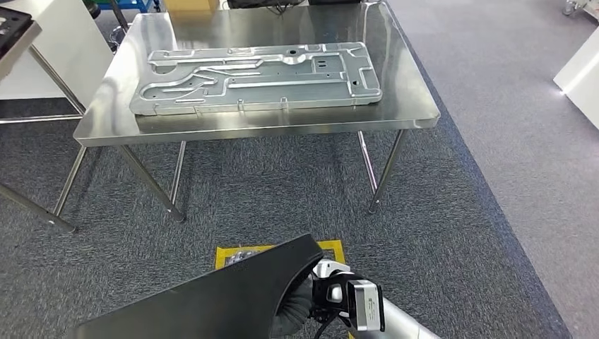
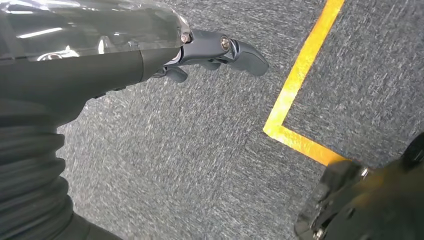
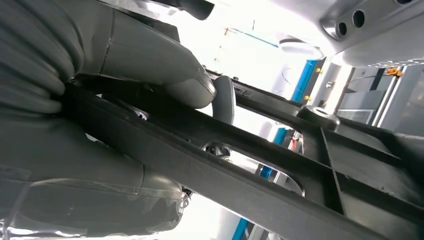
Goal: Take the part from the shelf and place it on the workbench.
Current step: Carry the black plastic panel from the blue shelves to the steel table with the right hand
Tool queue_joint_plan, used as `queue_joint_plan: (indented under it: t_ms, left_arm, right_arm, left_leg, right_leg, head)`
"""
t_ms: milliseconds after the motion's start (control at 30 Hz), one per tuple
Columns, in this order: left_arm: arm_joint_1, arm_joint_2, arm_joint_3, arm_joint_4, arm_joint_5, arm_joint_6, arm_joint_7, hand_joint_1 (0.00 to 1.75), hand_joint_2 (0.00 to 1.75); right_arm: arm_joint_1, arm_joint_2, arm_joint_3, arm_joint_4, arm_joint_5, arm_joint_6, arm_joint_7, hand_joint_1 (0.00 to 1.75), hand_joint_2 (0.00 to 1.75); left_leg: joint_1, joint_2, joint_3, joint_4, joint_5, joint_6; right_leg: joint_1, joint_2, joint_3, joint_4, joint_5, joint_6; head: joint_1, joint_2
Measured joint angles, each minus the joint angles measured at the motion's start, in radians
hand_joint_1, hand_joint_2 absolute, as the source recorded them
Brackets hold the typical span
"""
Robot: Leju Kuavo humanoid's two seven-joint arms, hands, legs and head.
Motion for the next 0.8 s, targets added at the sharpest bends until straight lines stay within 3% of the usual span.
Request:
queue_joint_plan:
  t_ms: [33,67,167,233,300,367,400,500,533,567,600,667,733,800]
  left_arm:
    - [0.002,0.0,0.0,0.0,-0.002,0.0,0.0,0.0,1.75]
    - [0.003,0.0,0.0,0.0,-0.004,0.0,0.0,0.0,1.75]
    - [0.006,0.001,0.0,0.0,-0.011,0.0,-0.001,0.0,1.75]
    - [0.007,0.0,0.0,0.0,-0.01,0.0,-0.003,0.0,1.75]
    - [0.008,0.0,0.0,0.0,-0.01,0.0,-0.007,0.0,1.75]
    - [0.007,0.0,0.0,0.0,-0.012,-0.001,-0.01,0.0,1.75]
    - [0.006,0.0,0.0,0.0,-0.012,-0.001,-0.012,0.0,1.75]
    - [0.006,0.0,-0.002,0.0,-0.012,-0.002,-0.015,0.0,1.75]
    - [0.006,0.0,-0.002,0.0,-0.012,-0.003,-0.016,0.0,1.75]
    - [0.007,0.0,-0.003,0.0,-0.012,-0.004,-0.018,0.0,1.75]
    - [0.007,0.0,-0.003,0.0,-0.012,-0.005,-0.02,0.0,1.75]
    - [0.007,0.0,-0.004,0.0,-0.012,-0.008,-0.024,0.0,1.75]
    - [0.006,-0.001,-0.005,0.0,-0.012,-0.011,-0.028,0.0,1.75]
    - [0.004,0.0,-0.006,0.0,-0.013,-0.012,-0.032,0.0,1.75]
  right_arm:
    - [0.001,0.0,0.0,0.0,0.0,0.0,0.0,1.75,1.75]
    - [0.002,0.0,0.0,0.0,0.0,0.0,0.0,1.75,1.75]
    - [0.004,0.0,0.0,0.0,0.0,0.0,0.0,1.75,1.75]
    - [0.005,0.0,-0.001,-0.001,0.002,-0.001,0.0,1.75,1.75]
    - [0.008,-0.001,-0.002,-0.004,0.004,-0.002,0.0,1.75,1.75]
    - [0.01,-0.002,-0.003,-0.011,0.006,-0.004,0.0,1.75,1.75]
    - [0.011,-0.003,-0.005,-0.014,0.007,-0.005,0.0,1.75,1.75]
    - [0.022,-0.008,-0.011,-0.021,0.007,-0.012,0.0,1.75,1.75]
    - [0.028,-0.011,-0.013,-0.024,0.007,-0.014,0.0,1.75,1.75]
    - [0.033,-0.013,-0.015,-0.028,0.008,-0.016,0.0,1.75,1.75]
    - [0.038,-0.016,-0.017,-0.034,0.009,-0.016,0.0,1.75,1.75]
    - [0.043,-0.021,-0.021,-0.047,0.011,-0.016,0.0,1.75,1.75]
    - [0.048,-0.024,-0.025,-0.058,0.013,-0.017,0.0,1.75,1.75]
    - [0.053,-0.027,-0.029,-0.068,0.016,-0.017,0.0,1.75,1.75]
  left_leg:
    - [0.004,0.001,-0.022,0.011,-0.007,-0.004]
    - [0.008,0.003,-0.027,-0.014,0.012,-0.007]
    - [0.014,0.011,0.009,-0.194,0.15,-0.013]
    - [0.009,0.015,0.02,-0.244,0.188,0.001]
    - [0.005,0.013,0.024,-0.244,0.186,0.019]
    - [0.007,0.01,0.035,-0.249,0.182,0.031]
    - [0.007,0.009,0.042,-0.252,0.179,0.037]
    - [0.003,0.009,0.057,-0.253,0.161,0.049]
    - [0.001,0.008,0.064,-0.253,0.155,0.051]
    - [0.0,0.007,0.073,-0.253,0.147,0.051]
    - [-0.002,0.006,0.084,-0.253,0.139,0.05]
    - [-0.006,0.005,0.105,-0.254,0.121,0.046]
    - [-0.007,0.005,0.117,-0.258,0.107,0.035]
    - [-0.007,0.006,0.129,-0.254,0.106,0.021]
  right_leg:
    - [-0.001,0.001,0.008,0.0,-0.008,0.002]
    - [-0.002,0.001,0.019,0.001,-0.016,0.004]
    - [-0.005,0.0,0.052,0.004,-0.045,0.017]
    - [-0.004,0.0,0.06,0.006,-0.056,0.03]
    - [-0.003,-0.001,0.061,0.011,-0.06,0.042]
    - [-0.005,-0.001,0.046,0.05,-0.066,0.051]
    - [-0.006,-0.002,0.021,0.094,-0.078,0.054]
    - [-0.007,-0.002,-0.098,0.269,-0.14,0.058]
    - [-0.007,-0.002,-0.125,0.293,-0.144,0.057]
    - [-0.006,-0.002,-0.134,0.282,-0.127,0.055]
    - [-0.005,-0.002,-0.126,0.237,-0.09,0.051]
    - [0.001,-0.004,-0.087,0.108,-0.005,0.038]
    - [0.009,-0.005,-0.062,0.035,0.02,0.027]
    - [0.009,-0.004,-0.049,0.022,0.01,0.018]
  head:
    - [0.0,0.0]
    - [0.0,0.0]
    - [0.0,0.0]
    - [0.0,0.0]
    - [0.0,0.0]
    - [0.0,0.0]
    - [0.0,0.0]
    - [0.0,0.0]
    - [0.0,0.0]
    - [0.0,0.0]
    - [0.0,0.0]
    - [0.0,0.0]
    - [0.001,0.0]
    - [0.001,0.0]
